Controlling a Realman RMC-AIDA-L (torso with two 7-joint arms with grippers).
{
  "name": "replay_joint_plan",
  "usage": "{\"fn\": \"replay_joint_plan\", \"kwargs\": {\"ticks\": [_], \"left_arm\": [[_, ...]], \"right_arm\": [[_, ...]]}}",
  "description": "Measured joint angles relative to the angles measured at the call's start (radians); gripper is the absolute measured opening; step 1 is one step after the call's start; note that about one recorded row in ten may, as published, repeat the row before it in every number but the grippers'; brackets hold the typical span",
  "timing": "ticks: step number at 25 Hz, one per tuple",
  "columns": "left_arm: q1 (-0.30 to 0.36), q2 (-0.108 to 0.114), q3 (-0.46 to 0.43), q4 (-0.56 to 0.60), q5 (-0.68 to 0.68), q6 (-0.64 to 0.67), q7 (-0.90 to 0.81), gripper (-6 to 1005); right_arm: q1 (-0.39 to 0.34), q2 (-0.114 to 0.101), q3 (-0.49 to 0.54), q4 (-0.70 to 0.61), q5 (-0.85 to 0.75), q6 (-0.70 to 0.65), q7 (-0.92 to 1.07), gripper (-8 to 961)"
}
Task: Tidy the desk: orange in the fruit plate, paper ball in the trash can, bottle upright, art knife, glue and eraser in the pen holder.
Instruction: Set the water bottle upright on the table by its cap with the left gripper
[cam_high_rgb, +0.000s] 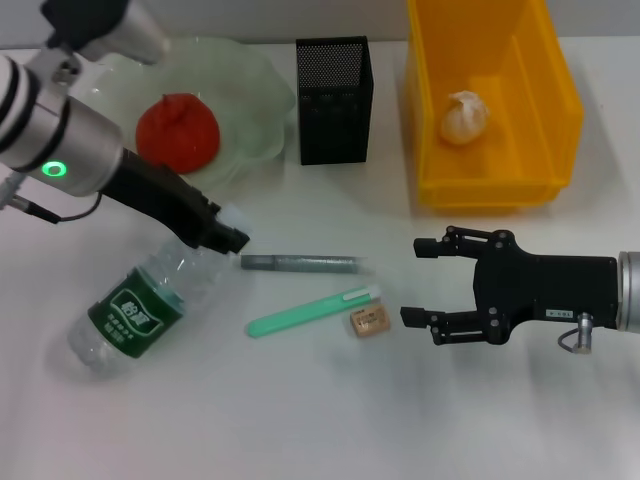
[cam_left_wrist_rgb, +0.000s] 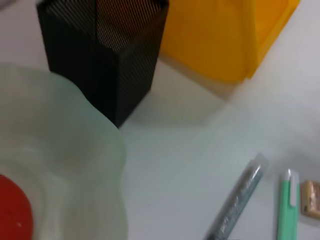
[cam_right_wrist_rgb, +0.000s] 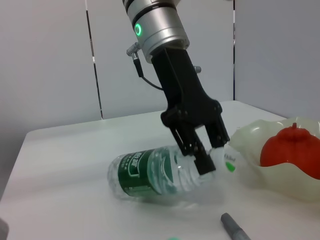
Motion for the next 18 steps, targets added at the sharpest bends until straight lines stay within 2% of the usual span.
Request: {"fn": "replay_joint_plan", "kwargs": {"ticks": [1,2,3,4,5,6,12,15,16,17,18], "left_arm": [[0.0,0.0,0.0,0.0,0.0,0.0,0.0,445],[0.01,0.002,-0.06,0.0,-0.03,0.014,0.054,445],[0.012,0.003,-0.08,0.001,-0.04,0.021,0.07,446],[0.022,0.004,-0.15,0.001,-0.074,0.05,0.128,446],[0.022,0.004,-0.15,0.001,-0.074,0.05,0.128,446],[0.03,0.005,-0.209,0.001,-0.099,0.073,0.174,447],[0.048,0.009,-0.304,0.002,-0.129,0.114,0.254,449],[0.068,0.018,-0.352,0.002,-0.166,0.14,0.297,450],[0.099,0.037,-0.368,0.002,-0.237,0.15,0.334,450],[0.099,0.037,-0.368,0.002,-0.237,0.15,0.334,451],[0.111,0.047,-0.37,-0.001,-0.267,0.149,0.344,451]], "right_arm": [[0.0,0.0,0.001,0.0,0.0,0.0,0.0,832],[0.0,0.001,0.003,0.0,0.0,0.0,0.0,832],[0.0,0.001,0.007,0.0,0.0,0.0,0.001,832],[0.001,0.002,0.012,0.0,0.001,0.0,0.001,832],[0.001,0.002,0.013,0.0,0.001,0.0,0.002,832],[0.001,0.003,0.014,0.001,0.001,0.0,0.003,832],[0.003,0.007,0.021,0.001,0.001,-0.001,0.012,832],[0.004,0.01,0.024,0.001,0.001,0.0,0.012,833],[0.006,0.011,0.025,0.003,0.001,0.002,0.012,833],[0.006,0.011,0.025,0.003,0.001,0.002,0.012,833],[0.007,0.011,0.025,0.006,0.001,0.003,0.012,833]]}}
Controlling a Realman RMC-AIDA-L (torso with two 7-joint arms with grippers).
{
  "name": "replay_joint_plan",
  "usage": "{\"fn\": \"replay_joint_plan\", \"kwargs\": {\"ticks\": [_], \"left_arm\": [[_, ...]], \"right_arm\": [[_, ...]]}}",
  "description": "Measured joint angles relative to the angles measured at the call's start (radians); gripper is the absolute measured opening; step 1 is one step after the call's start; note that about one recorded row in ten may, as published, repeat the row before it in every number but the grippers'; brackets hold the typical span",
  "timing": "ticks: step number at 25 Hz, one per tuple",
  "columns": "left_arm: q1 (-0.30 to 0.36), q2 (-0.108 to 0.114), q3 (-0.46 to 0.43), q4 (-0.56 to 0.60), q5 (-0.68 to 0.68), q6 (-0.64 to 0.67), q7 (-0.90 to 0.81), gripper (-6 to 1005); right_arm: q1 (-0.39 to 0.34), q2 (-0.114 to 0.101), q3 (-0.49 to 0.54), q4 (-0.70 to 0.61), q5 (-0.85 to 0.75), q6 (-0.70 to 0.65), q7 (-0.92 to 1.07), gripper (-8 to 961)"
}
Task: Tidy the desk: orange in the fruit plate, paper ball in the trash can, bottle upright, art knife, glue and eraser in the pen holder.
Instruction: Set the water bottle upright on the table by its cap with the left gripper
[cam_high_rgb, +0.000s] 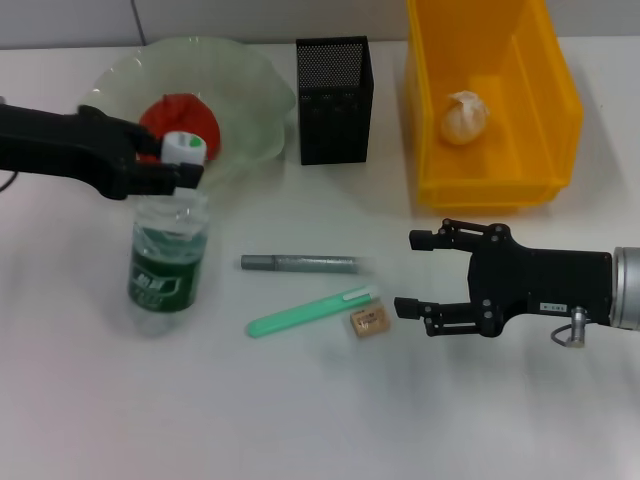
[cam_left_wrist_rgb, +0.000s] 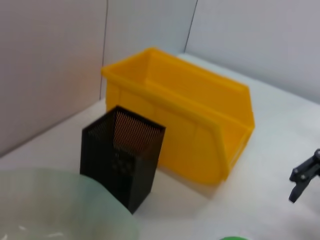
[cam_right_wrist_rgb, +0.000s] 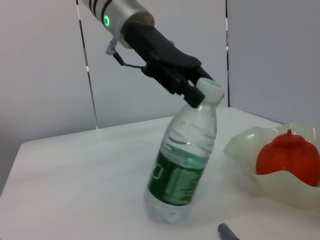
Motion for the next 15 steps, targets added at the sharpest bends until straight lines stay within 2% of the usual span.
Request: {"fn": "replay_joint_plan", "kwargs": {"ticks": [1,4,6,7,15], "left_arm": [[0.0,0.0,0.0,0.0,0.0,0.0,0.0,451],[0.028,0.018,-0.002,-0.003,-0.065,0.002,0.023,452],[0.028,0.018,-0.002,-0.003,-0.065,0.002,0.023,453],[0.048,0.026,-0.004,0.001,-0.095,0.009,0.037,453],[0.082,0.032,-0.04,0.001,-0.146,0.011,0.11,456]], "right_arm": [[0.001,0.001,0.0,0.001,0.0,0.0,0.0,833],[0.003,0.002,0.0,0.002,0.0,0.006,0.003,833],[0.003,0.002,0.0,0.003,0.0,0.008,0.004,833],[0.003,0.002,0.0,0.003,0.0,0.009,0.004,833],[0.006,0.004,0.001,0.004,0.0,0.01,0.015,832]]}}
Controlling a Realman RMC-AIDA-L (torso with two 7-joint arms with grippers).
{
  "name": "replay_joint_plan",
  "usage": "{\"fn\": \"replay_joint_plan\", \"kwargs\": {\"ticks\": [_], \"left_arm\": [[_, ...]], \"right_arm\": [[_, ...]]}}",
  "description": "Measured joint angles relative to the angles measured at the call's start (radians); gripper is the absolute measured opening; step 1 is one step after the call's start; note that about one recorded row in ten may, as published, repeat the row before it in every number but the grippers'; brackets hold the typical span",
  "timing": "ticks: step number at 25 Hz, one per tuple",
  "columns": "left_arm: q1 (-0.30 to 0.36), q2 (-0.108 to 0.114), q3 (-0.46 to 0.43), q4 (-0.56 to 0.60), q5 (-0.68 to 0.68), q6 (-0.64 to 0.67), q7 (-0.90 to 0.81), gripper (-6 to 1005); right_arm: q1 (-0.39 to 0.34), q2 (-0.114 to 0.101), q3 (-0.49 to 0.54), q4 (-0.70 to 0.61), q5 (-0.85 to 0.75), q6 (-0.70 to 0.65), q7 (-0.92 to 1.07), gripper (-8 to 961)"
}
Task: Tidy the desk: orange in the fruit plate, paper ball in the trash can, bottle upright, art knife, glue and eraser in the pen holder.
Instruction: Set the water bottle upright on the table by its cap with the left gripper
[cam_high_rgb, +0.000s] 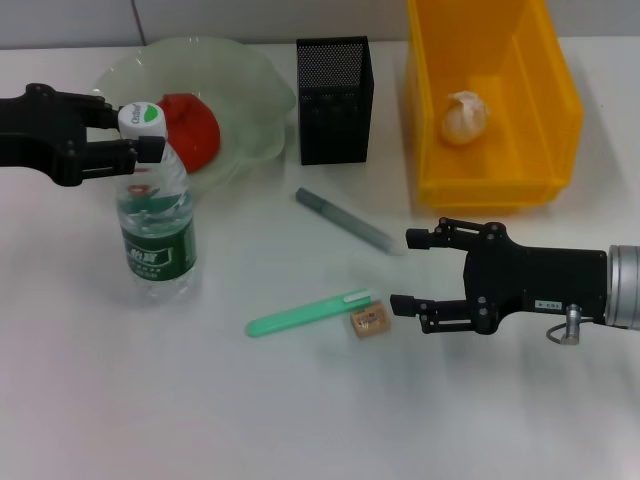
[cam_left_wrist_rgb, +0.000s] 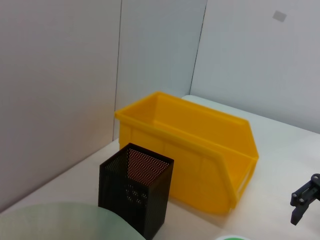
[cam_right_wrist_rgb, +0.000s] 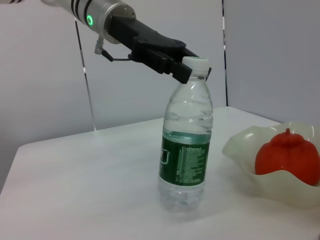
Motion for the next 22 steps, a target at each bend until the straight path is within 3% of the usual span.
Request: {"fn": "replay_joint_plan", "kwargs": {"ticks": [8,22], "left_arm": [[0.052,-0.003,-0.037,-0.006,-0.048,0.001,0.121,459],[0.077,-0.017,-0.103,-0.044,-0.054,-0.036,0.221,464]], "right_arm": [[0.007,0.001,0.0,0.009,0.011,-0.008,0.004,832],[0.024,0.001,-0.002,0.038,0.012,-0.007,-0.001,832]]}}
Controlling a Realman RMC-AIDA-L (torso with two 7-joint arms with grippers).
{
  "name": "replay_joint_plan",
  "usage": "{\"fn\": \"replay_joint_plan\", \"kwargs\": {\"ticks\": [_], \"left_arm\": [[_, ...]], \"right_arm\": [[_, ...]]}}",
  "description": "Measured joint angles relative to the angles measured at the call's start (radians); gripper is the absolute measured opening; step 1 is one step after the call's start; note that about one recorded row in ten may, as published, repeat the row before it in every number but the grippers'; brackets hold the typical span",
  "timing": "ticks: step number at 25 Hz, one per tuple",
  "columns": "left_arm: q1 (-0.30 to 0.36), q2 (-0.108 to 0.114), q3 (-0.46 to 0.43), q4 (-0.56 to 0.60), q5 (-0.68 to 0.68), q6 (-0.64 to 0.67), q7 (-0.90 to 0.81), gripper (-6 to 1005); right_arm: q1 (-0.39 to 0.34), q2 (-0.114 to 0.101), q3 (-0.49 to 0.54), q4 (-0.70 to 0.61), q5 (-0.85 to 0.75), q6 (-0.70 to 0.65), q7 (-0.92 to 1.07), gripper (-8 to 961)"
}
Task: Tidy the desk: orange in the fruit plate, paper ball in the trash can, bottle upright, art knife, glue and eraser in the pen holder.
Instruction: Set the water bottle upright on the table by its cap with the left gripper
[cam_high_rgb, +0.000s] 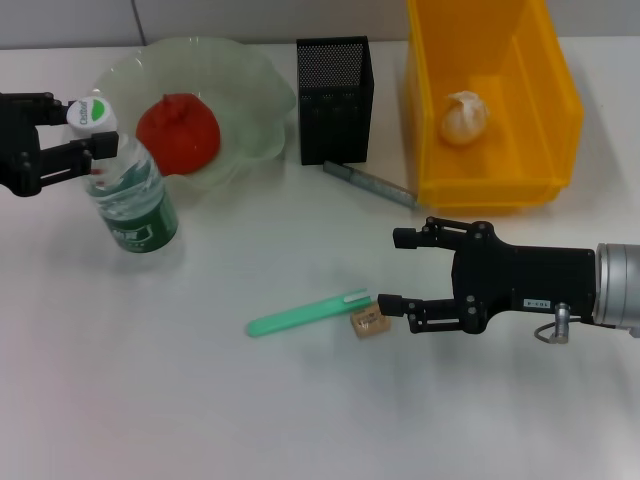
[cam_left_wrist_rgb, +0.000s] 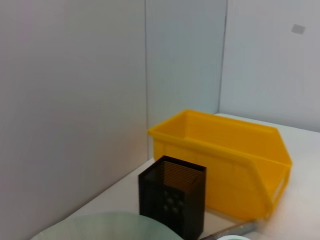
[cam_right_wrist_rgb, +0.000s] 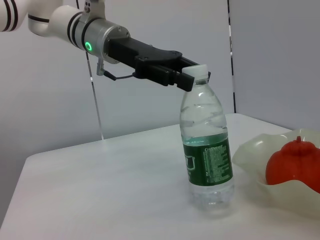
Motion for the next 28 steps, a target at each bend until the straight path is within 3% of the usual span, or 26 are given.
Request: {"fn": "replay_joint_plan", "kwargs": {"ticks": [28], "left_arm": [[-0.001,0.006,-0.053,-0.016,-0.002,-0.014,0.029,474]], "right_arm": [[0.004,0.003,-0.002,0.016,0.014,-0.006,-0.009,832]]}}
